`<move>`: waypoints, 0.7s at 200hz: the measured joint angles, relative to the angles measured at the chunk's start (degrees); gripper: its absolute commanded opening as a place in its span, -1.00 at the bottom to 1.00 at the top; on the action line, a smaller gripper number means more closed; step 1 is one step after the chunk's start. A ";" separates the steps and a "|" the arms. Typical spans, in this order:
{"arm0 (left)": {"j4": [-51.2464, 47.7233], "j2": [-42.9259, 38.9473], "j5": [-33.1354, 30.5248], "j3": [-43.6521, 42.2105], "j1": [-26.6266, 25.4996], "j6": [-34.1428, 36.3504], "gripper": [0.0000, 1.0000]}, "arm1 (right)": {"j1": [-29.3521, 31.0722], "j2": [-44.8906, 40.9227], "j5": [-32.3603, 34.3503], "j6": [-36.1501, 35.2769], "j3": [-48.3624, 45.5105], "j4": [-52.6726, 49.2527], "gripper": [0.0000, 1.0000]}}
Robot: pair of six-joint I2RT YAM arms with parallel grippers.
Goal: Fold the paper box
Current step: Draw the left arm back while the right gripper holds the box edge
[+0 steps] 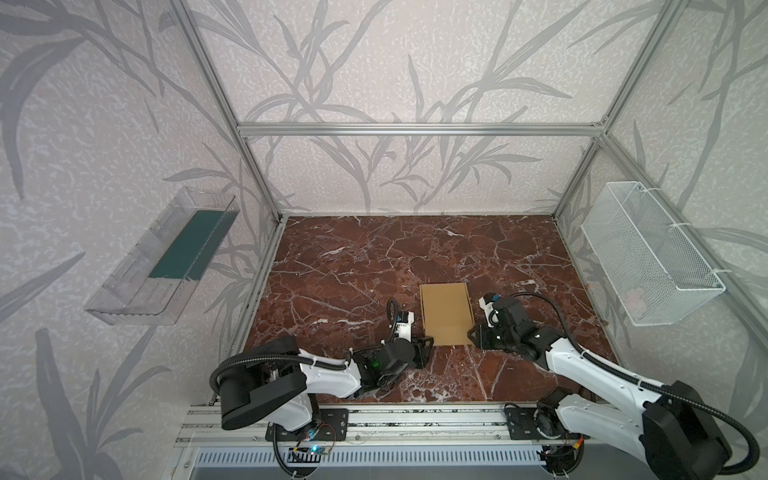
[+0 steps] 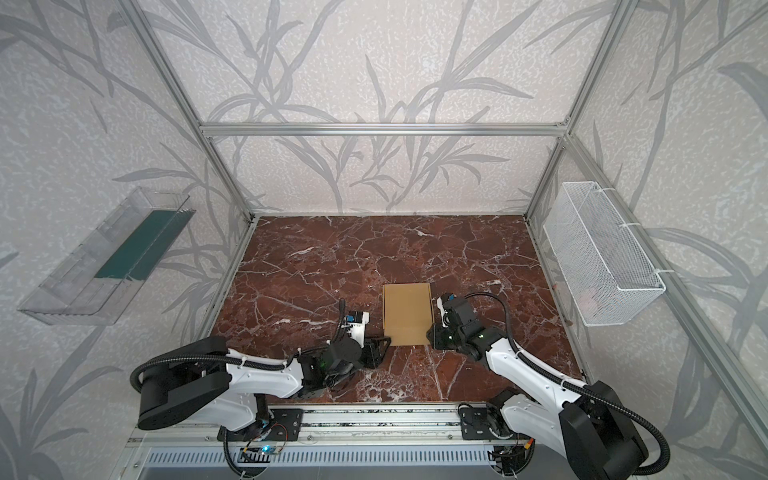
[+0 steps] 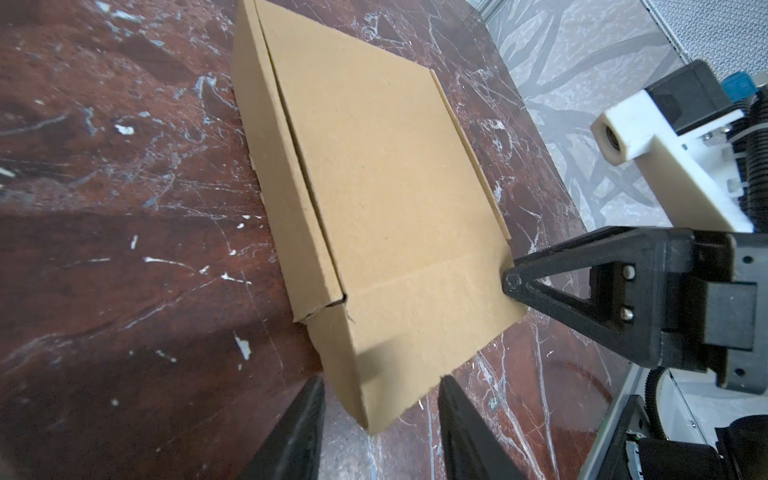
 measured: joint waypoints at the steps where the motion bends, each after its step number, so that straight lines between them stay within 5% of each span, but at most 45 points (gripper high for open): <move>1: -0.15 -0.11 -0.09 0.00 0.00 0.07 -0.06 | 0.00 0.00 0.00 0.00 0.00 0.00 -0.32; 80: -16.04 -5.55 -4.42 6.84 1.20 5.22 0.03 | 0.00 0.00 -0.02 -0.02 0.00 0.00 -0.32; 140: -30.95 -8.33 -0.02 17.79 12.66 9.05 0.06 | -0.02 0.00 -0.04 -0.02 0.00 0.00 -0.32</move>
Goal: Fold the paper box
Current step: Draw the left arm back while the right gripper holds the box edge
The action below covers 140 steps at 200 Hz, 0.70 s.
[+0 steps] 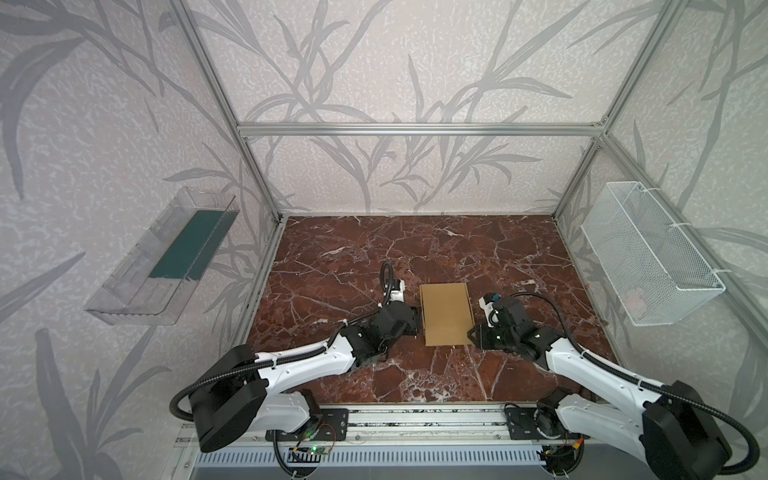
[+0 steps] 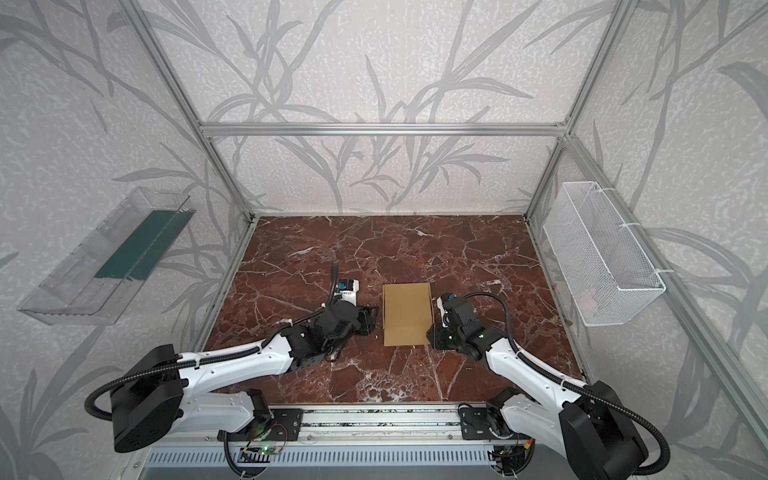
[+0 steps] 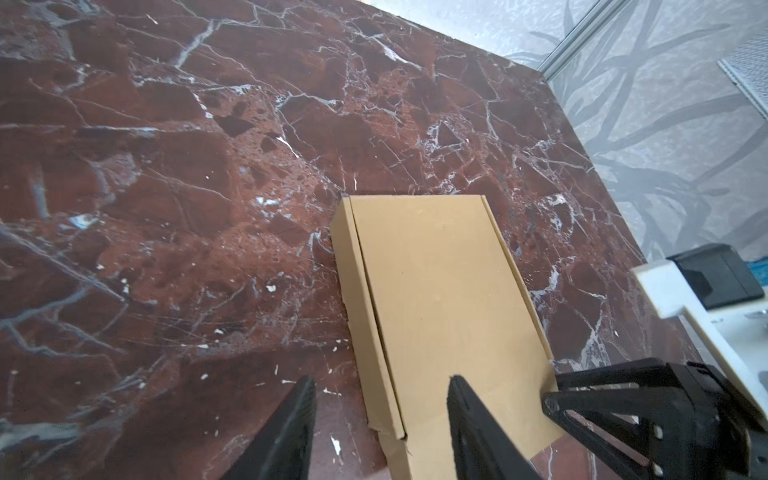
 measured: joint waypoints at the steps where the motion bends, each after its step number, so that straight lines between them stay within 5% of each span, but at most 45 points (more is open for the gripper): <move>1: -0.33 0.09 0.17 0.37 0.24 0.11 0.07 | 0.00 0.00 0.00 0.00 0.00 0.00 -0.32; 75: -10.80 14.80 13.00 18.14 13.79 4.22 0.07 | -0.24 -0.09 -0.09 0.00 0.00 0.00 -0.32; 140: -20.65 35.01 21.27 42.58 18.36 9.73 0.06 | -0.31 -0.44 -0.50 0.00 0.00 -0.02 -0.32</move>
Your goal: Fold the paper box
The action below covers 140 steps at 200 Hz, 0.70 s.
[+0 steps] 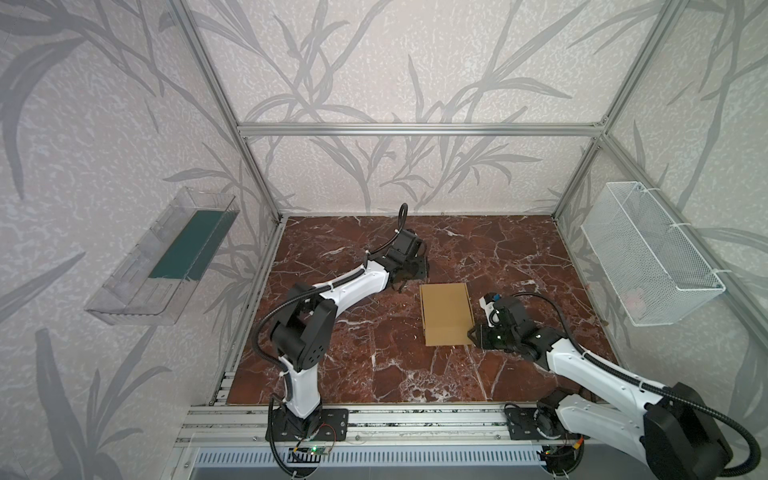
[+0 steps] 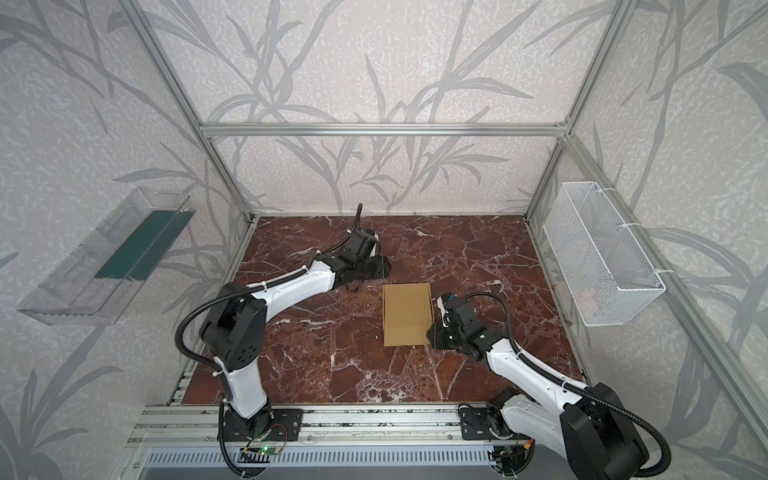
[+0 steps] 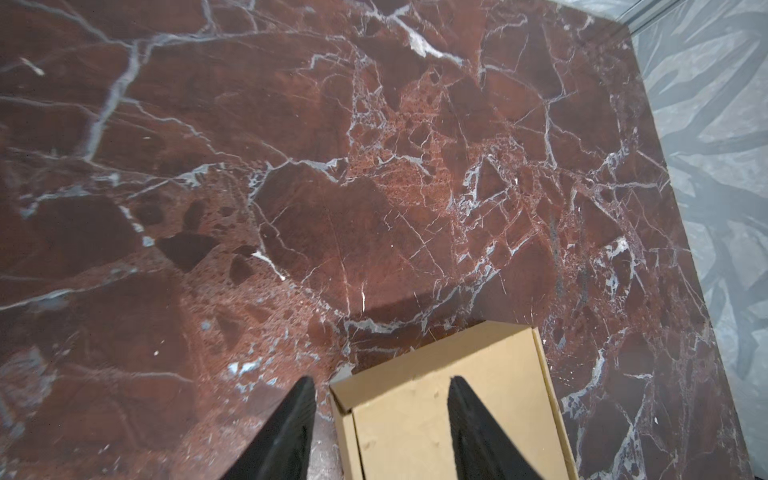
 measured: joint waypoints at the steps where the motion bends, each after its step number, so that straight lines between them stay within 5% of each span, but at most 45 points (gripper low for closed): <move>1: -0.22 0.44 0.04 0.39 0.13 0.17 0.06 | 0.00 0.00 0.00 0.00 0.00 0.00 -0.32; 55: -8.41 12.13 4.22 11.54 2.34 3.32 0.07 | -0.02 0.15 -0.02 -0.02 0.00 0.00 -0.32; 140: -12.28 14.58 7.02 12.98 2.38 5.22 0.06 | -0.04 0.98 -0.02 -0.02 0.00 0.09 -0.32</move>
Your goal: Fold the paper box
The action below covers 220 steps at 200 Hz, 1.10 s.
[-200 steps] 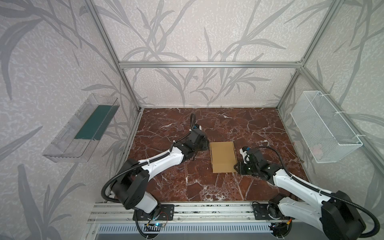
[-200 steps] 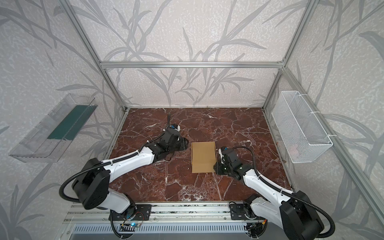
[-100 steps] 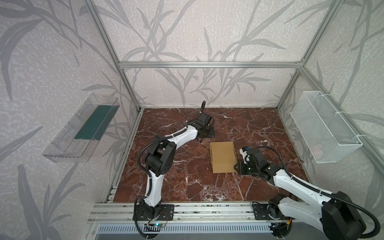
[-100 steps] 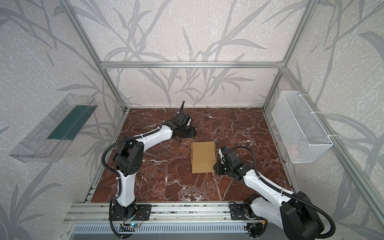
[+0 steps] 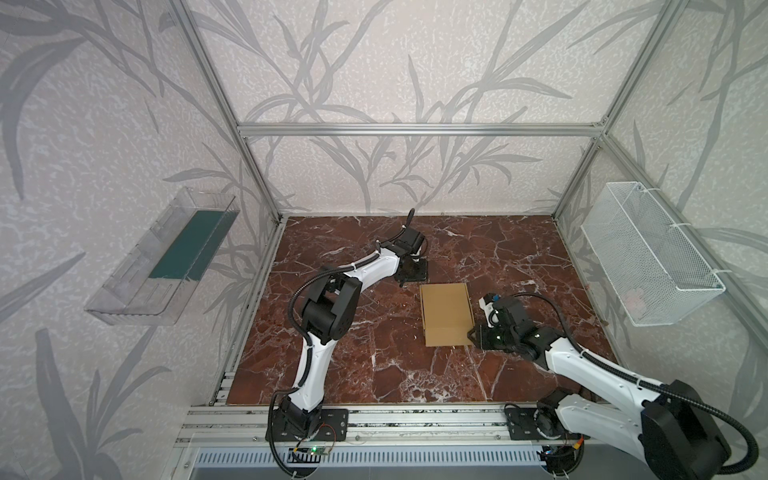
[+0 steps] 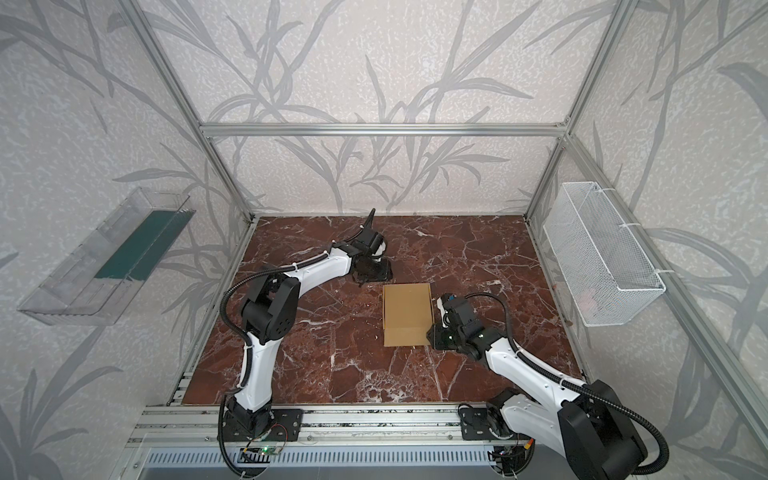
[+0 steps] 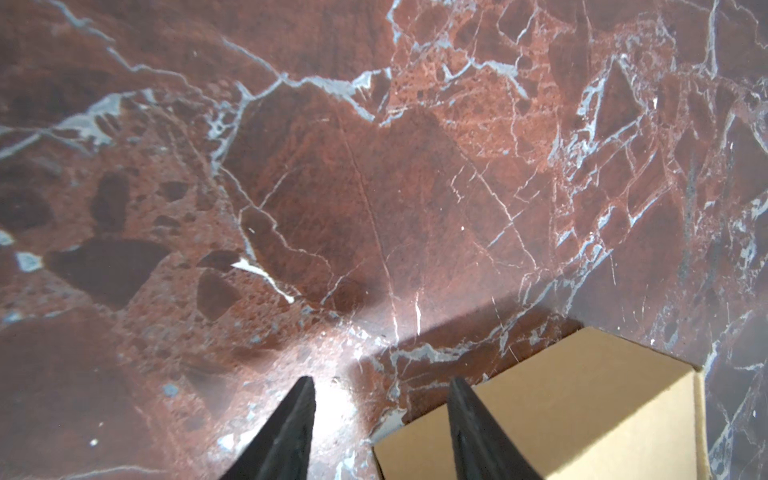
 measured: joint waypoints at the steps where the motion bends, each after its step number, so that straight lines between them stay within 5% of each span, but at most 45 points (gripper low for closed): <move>1: 0.00 0.00 0.02 0.00 0.00 0.02 0.06 | 0.00 0.00 0.00 0.00 0.00 0.00 -0.33; 220: 0.26 0.00 2.51 -3.76 -0.09 0.15 0.06 | 0.00 0.15 -0.90 1.33 -0.37 2.54 -0.40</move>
